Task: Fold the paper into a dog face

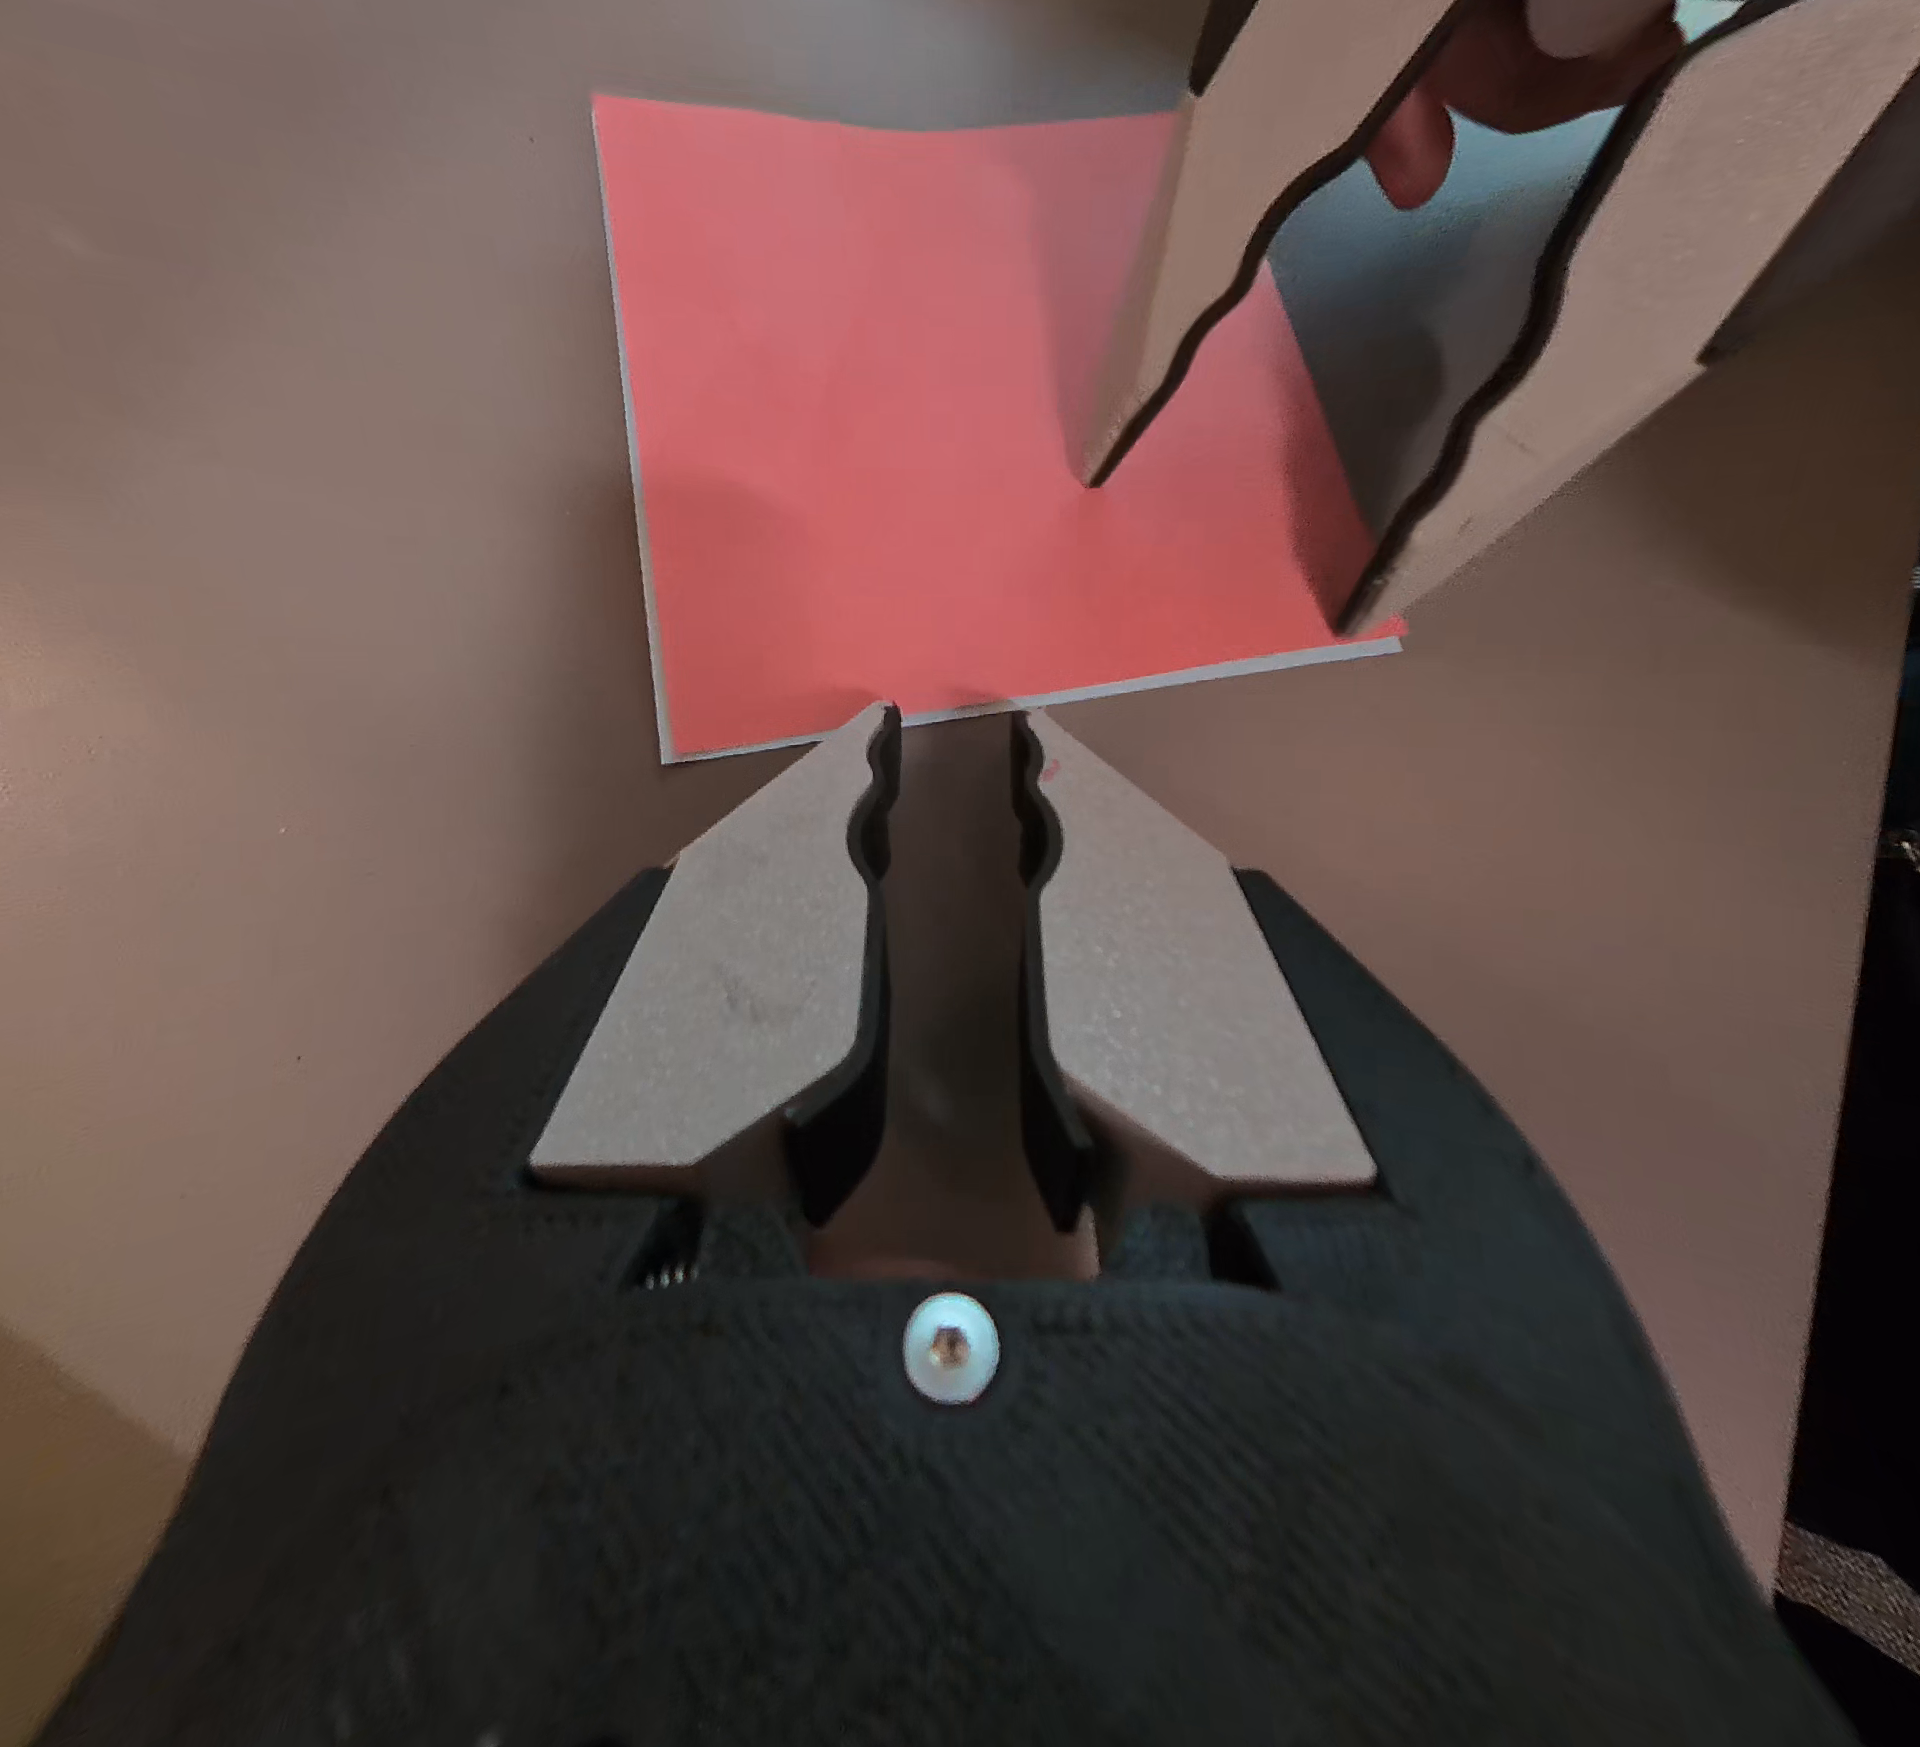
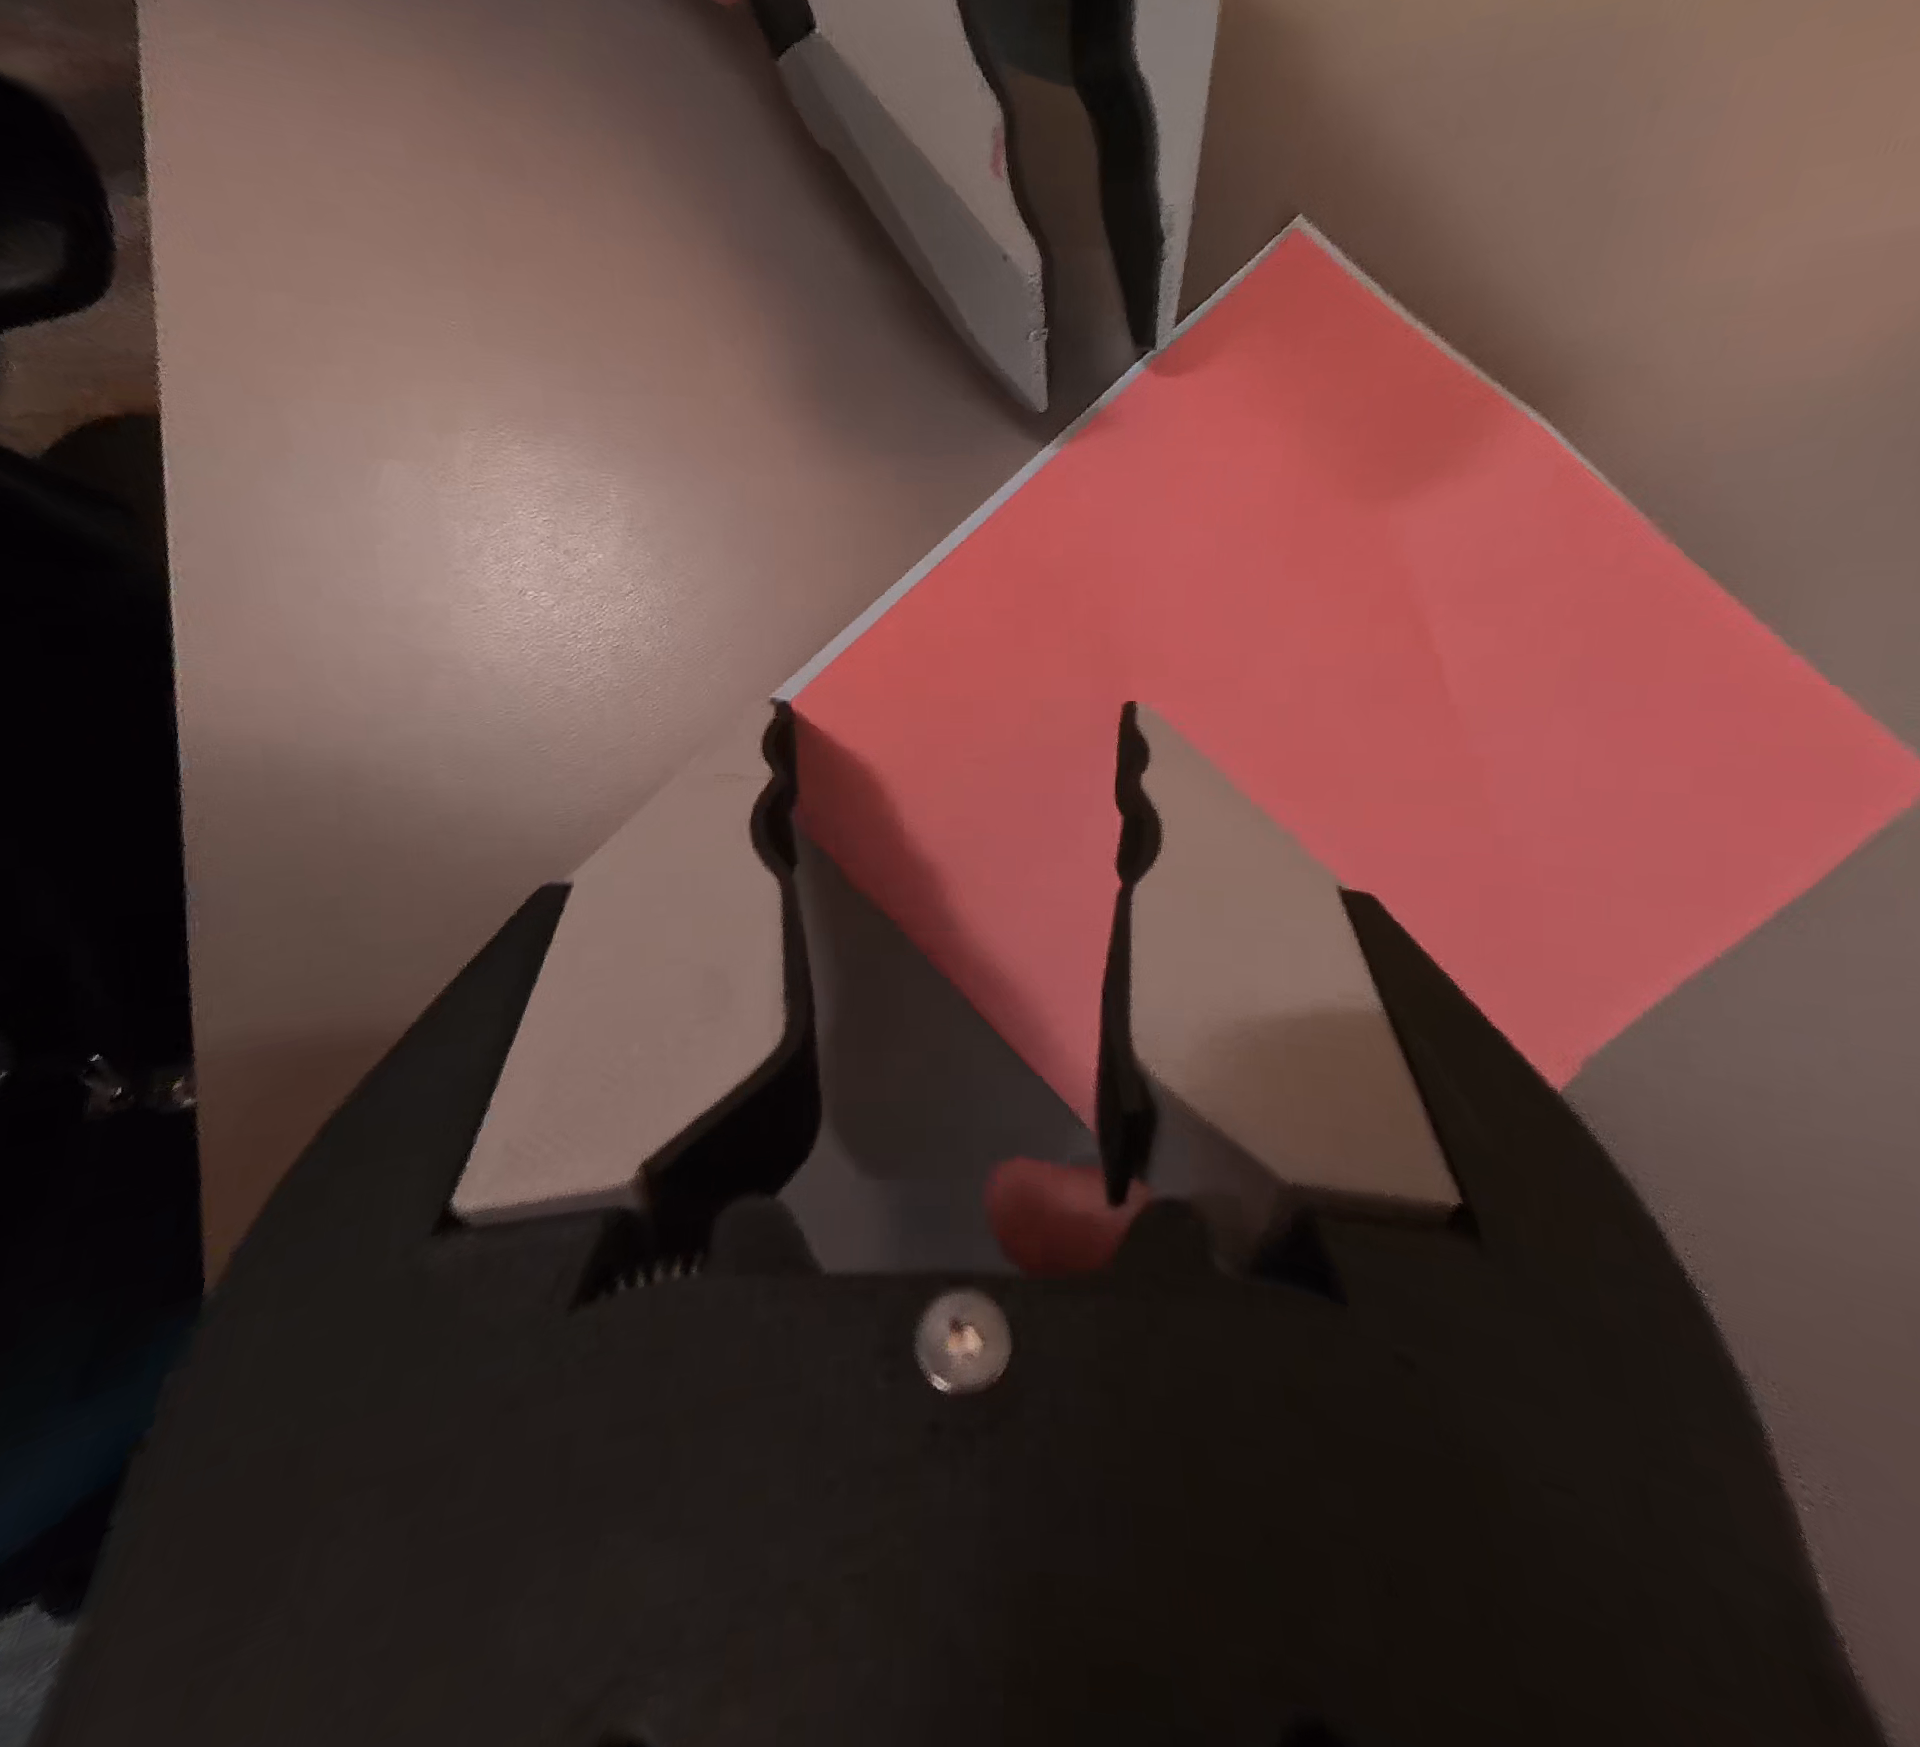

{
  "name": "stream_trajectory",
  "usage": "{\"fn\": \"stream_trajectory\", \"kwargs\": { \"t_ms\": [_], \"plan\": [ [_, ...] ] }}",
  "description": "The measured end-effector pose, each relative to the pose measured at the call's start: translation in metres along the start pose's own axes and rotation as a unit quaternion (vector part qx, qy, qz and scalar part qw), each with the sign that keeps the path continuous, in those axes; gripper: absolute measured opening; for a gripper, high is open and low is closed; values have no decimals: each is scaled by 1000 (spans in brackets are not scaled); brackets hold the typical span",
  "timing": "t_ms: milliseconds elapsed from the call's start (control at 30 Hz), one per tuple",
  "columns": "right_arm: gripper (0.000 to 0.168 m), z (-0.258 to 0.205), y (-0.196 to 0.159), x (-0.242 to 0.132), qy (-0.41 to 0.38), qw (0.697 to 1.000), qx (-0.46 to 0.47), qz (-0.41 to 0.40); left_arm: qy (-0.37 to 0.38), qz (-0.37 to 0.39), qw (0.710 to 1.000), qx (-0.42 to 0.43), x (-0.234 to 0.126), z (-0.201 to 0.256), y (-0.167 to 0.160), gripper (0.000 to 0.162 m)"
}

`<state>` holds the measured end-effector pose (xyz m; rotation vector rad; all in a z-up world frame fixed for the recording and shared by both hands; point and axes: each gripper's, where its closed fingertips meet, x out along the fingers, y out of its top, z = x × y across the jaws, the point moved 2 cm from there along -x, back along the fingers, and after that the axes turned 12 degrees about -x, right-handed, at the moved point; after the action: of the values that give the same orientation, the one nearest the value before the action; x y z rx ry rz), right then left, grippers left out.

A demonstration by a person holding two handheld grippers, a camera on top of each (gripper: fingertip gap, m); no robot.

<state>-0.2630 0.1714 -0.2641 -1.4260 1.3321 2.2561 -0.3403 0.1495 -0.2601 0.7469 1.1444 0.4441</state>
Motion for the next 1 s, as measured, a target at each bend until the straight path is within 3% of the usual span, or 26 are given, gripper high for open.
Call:
{"fn": "stream_trajectory", "kwargs": {
  "t_ms": [33,133,267,433,833,900,1000],
  "plan": [
    [51,1,0,0,-4,1000,1,7,-1,0,1000,-1,0,0,0,19],
    [28,2,-2,-2,-15,1000,-3,15,-2,0,1000,-2,0,0,0,19],
    [8,5,-3,-2,-30,999,-12,16,-2,0,1000,-4,0,0,0,19],
    [18,5,-3,-4,-17,1000,-2,14,-11,22,1000,-2,-5,2,4,19],
    [14,1,5,-18,63,988,90,110,-115,79,984,109,-21,53,9,18],
    [14,2,6,-21,69,985,101,123,-109,115,979,128,-28,55,17,17],
    [15,1,9,-24,93,977,126,146,-27,185,965,185,-34,45,33,12]
  ]
}}
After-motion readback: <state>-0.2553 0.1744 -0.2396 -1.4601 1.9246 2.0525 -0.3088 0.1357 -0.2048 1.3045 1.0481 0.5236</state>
